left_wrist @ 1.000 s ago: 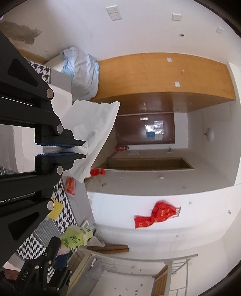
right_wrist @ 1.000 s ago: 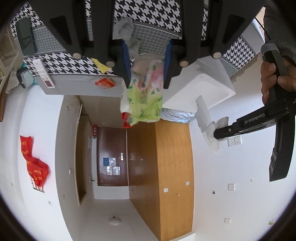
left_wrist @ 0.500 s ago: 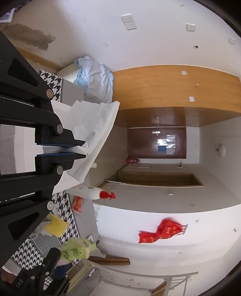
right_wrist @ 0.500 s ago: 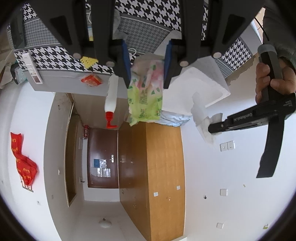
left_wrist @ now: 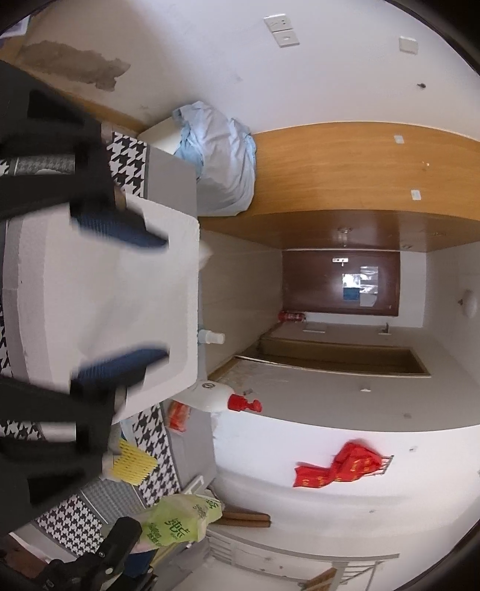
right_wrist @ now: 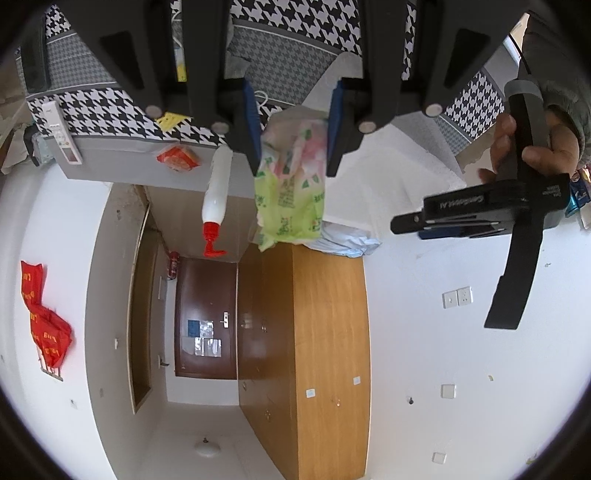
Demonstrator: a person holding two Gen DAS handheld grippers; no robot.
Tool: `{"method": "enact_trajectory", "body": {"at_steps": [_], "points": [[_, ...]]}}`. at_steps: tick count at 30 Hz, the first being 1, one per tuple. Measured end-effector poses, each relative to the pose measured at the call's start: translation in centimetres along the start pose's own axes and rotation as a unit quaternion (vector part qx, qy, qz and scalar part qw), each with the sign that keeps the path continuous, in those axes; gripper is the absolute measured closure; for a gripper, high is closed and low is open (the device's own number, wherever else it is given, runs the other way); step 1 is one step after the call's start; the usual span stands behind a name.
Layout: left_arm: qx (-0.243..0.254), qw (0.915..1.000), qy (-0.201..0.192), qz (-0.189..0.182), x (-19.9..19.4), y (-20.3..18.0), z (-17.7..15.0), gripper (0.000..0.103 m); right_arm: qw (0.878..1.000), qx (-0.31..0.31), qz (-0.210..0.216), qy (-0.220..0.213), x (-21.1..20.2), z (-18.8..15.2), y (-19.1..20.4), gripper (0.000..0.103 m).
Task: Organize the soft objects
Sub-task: 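Lower the packet into the foam box and open the right tool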
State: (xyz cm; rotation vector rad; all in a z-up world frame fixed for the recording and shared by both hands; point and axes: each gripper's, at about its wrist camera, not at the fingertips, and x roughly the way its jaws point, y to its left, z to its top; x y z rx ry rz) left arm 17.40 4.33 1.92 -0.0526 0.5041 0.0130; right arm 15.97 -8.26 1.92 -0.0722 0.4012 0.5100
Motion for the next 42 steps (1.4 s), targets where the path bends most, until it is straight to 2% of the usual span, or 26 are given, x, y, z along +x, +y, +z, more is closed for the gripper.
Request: {"method": "enact_trajectory", "body": {"at_steps": [3,8,20,42], "points": [[0.001,0.9999,-0.010,0.004,-0.5,0.2,0.0,0.015,1.000,-0.003,-0.001,0.001,0.3,0.2,0.5,0.067],[0.008,0.9994,-0.032,0.011,-1.6,0.2,-0.1,0.001,1.000,-0.007,-0.001,0.003,0.8,0.4,1.0,0.067],[-0.003,0.9979,-0.060,0.025,-3.3,2.2,-0.3,0.001,1.000,-0.013,-0.007,0.006,2.2,1.2,2.1,0.067],[-0.016,0.9931,-0.096,0.065,-6.8,5.5,-2.3,0.001,0.999,-0.028,0.023,0.022,5.5,2.7,5.6,0.067]]}}
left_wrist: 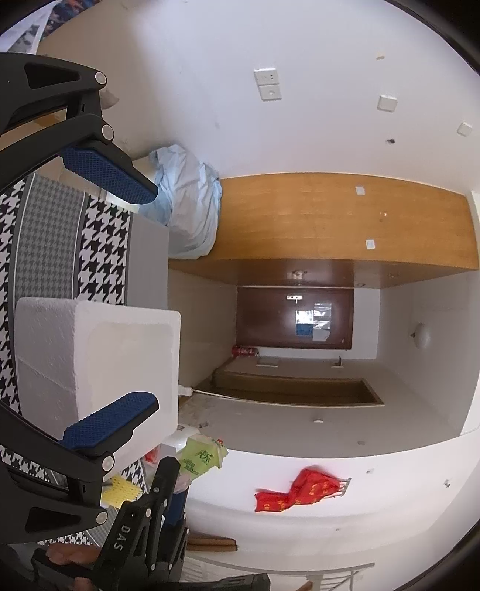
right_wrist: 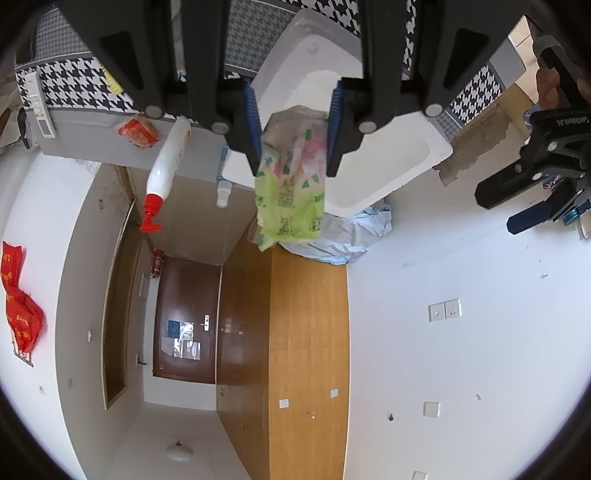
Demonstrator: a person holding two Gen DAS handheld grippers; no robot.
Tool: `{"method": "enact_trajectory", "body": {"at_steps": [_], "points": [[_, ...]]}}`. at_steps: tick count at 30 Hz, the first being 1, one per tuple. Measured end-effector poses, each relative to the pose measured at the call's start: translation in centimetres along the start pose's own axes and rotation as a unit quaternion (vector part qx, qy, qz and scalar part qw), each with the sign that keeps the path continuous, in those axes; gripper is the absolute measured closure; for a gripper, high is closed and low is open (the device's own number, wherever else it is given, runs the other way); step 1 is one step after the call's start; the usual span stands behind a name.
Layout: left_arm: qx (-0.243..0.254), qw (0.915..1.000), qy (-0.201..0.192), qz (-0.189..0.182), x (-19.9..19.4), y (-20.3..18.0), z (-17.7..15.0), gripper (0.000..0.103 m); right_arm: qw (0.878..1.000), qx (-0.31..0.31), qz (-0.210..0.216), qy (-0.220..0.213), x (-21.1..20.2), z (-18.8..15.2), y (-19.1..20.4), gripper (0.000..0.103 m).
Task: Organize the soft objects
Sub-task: 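Lower the packet into the foam box and open the right tool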
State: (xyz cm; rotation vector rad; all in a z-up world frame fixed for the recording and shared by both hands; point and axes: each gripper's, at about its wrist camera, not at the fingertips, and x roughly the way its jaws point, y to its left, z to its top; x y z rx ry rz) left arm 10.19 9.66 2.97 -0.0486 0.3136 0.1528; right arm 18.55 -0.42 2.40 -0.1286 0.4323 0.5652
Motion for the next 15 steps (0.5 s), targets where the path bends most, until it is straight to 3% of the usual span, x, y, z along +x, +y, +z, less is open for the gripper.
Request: {"method": "enact_trajectory", "body": {"at_steps": [15], "points": [[0.000,0.9999,-0.004,0.014,-0.4,0.5,-0.8,0.001,0.999,-0.009,0.024,0.020,2.6,0.7,1.2,0.067]]}}
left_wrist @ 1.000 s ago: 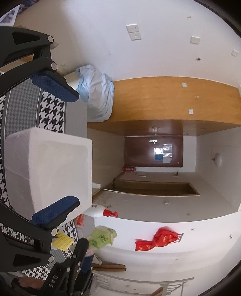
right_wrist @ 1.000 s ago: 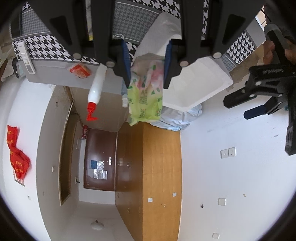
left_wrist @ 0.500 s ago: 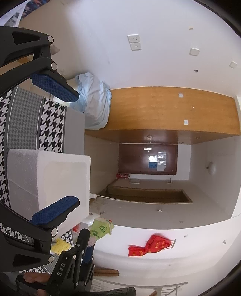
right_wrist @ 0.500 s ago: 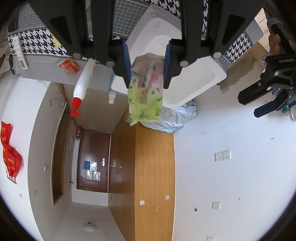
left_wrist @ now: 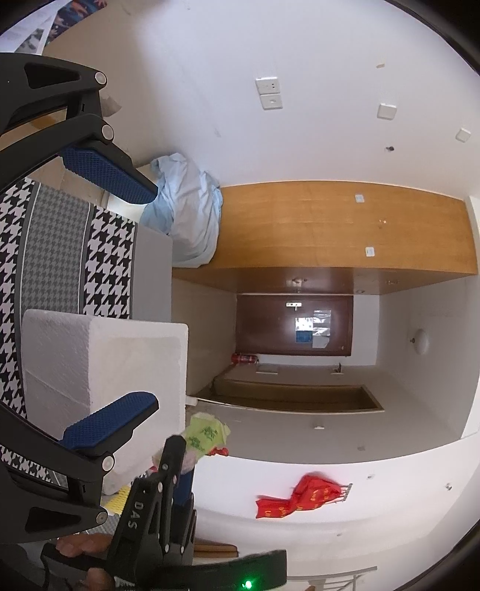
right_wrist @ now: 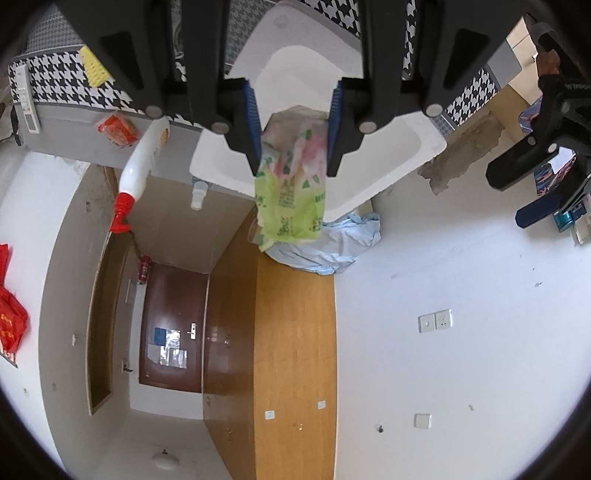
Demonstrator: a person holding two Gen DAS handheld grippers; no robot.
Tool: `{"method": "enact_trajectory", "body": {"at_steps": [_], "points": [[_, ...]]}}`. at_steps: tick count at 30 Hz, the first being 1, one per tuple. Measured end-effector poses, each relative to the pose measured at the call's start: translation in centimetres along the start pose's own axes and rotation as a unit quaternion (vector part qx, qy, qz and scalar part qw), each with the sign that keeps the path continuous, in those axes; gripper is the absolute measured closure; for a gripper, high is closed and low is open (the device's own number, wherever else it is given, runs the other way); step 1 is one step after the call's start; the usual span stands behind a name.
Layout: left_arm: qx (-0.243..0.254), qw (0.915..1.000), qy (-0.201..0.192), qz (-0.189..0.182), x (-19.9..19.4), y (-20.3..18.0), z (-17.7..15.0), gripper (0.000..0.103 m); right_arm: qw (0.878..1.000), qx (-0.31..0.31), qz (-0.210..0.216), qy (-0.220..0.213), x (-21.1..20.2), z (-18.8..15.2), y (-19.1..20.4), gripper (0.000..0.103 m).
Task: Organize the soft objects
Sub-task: 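Lower the packet into the foam box and open the right tool, then withdraw both tools from the foam box back over the table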
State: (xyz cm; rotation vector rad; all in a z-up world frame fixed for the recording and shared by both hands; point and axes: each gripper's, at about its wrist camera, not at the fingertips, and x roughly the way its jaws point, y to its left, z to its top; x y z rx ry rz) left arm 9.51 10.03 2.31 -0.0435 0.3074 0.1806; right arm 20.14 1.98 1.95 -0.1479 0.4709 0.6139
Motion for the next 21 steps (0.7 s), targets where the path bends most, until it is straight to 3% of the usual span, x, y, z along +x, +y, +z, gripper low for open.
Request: {"method": "enact_trajectory", "body": {"at_steps": [3,5,8,21], "points": [[-0.005,1.0000,0.001,-0.005,-0.1,0.2,-0.3,0.001,1.000,0.000,0.001,0.003,0.6,-0.1,-0.1,0.061],[-0.009,1.0000,0.002,-0.004,0.0,0.4,-0.4,0.001,1.000,0.001,0.002,0.008,1.2,0.1,-0.1,0.039],[-0.009,0.9999,0.005,-0.004,0.1,0.5,-0.5,0.001,1.000,0.003,0.003,0.012,1.4,-0.2,0.0,0.021],[-0.003,0.9999,0.004,-0.010,-0.4,-0.2,-0.4,0.001,1.000,0.011,0.003,0.000,-1.2,-0.7,-0.5,0.019]]}}
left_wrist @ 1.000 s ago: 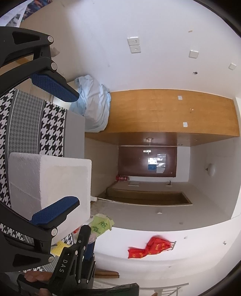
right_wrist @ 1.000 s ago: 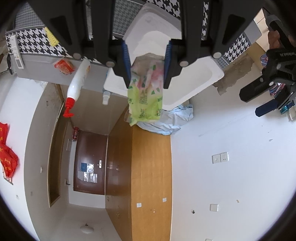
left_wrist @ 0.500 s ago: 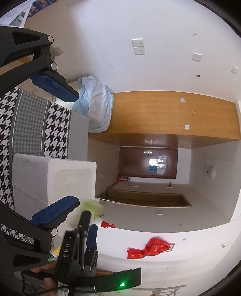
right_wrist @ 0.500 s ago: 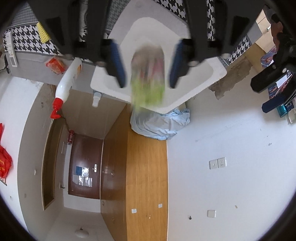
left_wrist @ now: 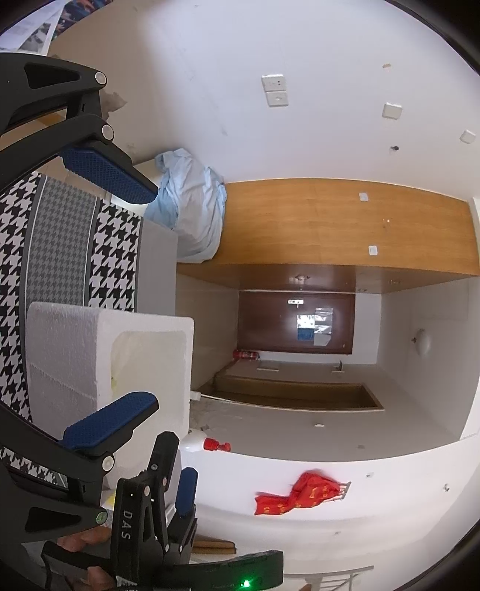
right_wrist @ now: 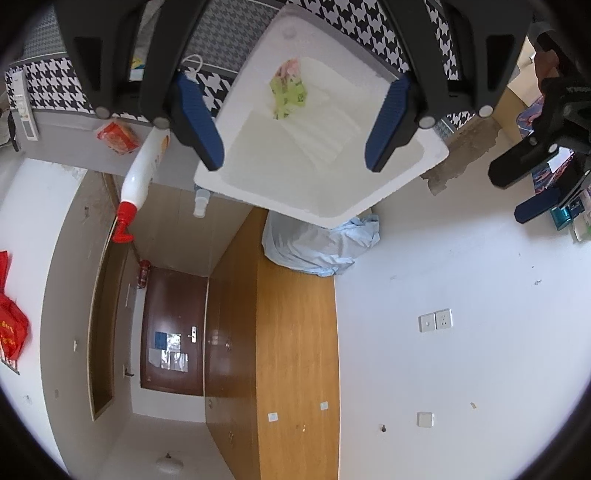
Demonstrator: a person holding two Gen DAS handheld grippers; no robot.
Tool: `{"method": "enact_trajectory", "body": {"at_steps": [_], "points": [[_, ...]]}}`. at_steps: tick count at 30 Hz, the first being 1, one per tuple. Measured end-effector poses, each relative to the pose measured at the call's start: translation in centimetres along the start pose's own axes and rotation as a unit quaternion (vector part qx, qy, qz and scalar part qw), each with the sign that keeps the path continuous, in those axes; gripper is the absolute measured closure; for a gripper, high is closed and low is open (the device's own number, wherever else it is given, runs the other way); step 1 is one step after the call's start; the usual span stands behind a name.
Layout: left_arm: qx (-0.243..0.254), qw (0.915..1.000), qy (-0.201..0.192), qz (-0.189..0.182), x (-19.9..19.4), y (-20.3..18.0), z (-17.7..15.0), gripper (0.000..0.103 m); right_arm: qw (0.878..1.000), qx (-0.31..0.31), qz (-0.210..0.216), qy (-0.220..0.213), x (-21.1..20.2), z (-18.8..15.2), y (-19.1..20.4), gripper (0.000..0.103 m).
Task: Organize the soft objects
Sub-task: 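Withdraw both tools from the foam box back over the table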
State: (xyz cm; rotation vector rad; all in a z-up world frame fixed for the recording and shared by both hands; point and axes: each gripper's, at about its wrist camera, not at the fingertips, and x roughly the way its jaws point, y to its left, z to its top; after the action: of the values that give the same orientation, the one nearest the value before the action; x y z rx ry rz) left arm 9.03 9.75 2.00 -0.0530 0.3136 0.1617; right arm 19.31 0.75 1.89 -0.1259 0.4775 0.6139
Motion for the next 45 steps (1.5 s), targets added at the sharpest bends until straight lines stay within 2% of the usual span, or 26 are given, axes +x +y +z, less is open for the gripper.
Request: {"method": "enact_trajectory", "body": {"at_steps": [6,14,40,45], "points": [[0.005,1.0000,0.003,-0.007,-0.2,-1.0,0.0,0.001,1.000,-0.004,-0.001,-0.009,-1.3,-0.6,-0.1,0.015],[0.005,0.9998,-0.003,-0.019,-0.9,-2.0,0.3,0.001,1.000,0.000,-0.003,-0.027,-3.3,-1.3,-0.9,0.002],[0.016,0.9986,-0.017,-0.049,-2.8,-5.6,-0.2,0.001,0.998,-0.006,-0.024,-0.060,-8.0,-3.4,-2.5,0.001],[0.020,0.9984,-0.030,-0.043,-3.2,-6.2,-0.4,0.001,0.998,-0.001,-0.026,-0.060,-8.3,-3.7,-2.9,0.001]]}}
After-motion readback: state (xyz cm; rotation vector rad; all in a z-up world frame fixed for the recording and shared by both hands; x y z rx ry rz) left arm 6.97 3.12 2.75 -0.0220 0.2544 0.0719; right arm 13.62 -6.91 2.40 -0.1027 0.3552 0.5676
